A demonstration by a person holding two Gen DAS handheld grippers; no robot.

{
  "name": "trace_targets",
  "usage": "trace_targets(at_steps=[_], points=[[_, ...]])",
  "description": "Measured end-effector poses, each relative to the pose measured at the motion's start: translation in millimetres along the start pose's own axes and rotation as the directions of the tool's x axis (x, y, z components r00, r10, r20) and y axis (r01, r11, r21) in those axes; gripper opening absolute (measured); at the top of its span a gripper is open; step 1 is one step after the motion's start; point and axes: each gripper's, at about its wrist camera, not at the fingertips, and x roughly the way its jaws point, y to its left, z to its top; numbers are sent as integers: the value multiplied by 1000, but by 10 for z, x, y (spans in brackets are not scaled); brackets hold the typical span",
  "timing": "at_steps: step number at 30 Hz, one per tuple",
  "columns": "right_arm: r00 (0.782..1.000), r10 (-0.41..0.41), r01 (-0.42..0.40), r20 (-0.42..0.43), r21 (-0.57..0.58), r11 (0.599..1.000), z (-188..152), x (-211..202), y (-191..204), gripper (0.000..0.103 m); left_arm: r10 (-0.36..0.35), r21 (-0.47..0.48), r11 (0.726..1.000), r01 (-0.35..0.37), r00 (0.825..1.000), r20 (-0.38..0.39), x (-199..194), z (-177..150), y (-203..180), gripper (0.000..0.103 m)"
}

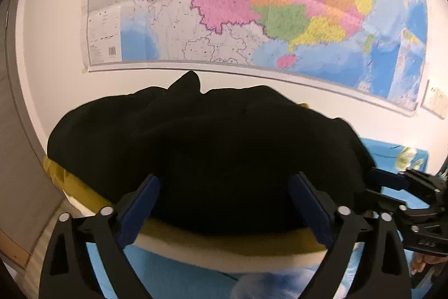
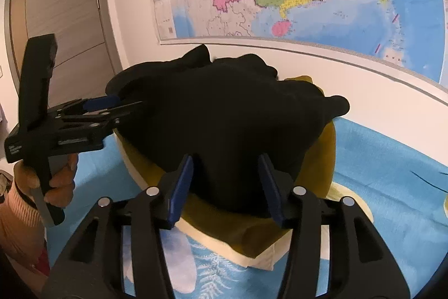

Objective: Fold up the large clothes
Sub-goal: 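Open both grippers and pull them back from the stacked jacket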

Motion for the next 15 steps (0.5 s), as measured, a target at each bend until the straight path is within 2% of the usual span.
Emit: trace_targets(at_steps=[5,8,10,14,15], points=[[1000,15,-15,12,1,1000,-63,-137,92,52,-10,-24,1000,10,1000,-7,-127,-163,-48,95],[1000,20,-20,20,-3,1000,-118,-216,171,57,-10,-34,999,10,1000,-10,-209,-231,-71,96],[999,19,-19,26,-1,1000,-151,-264,222,65,-40,-61,997,39,999,-18,-270,-283,-81,96],[1000,13,-13,26,1,1000,-279,-358,345,76,-25,-93,995,23,999,-26,-358,-432,-116,96],[1000,9,-9,20,-1,1000,-301,-367,364,82,-25,-102,995,22,999,-30,-378,-469,-118,96]])
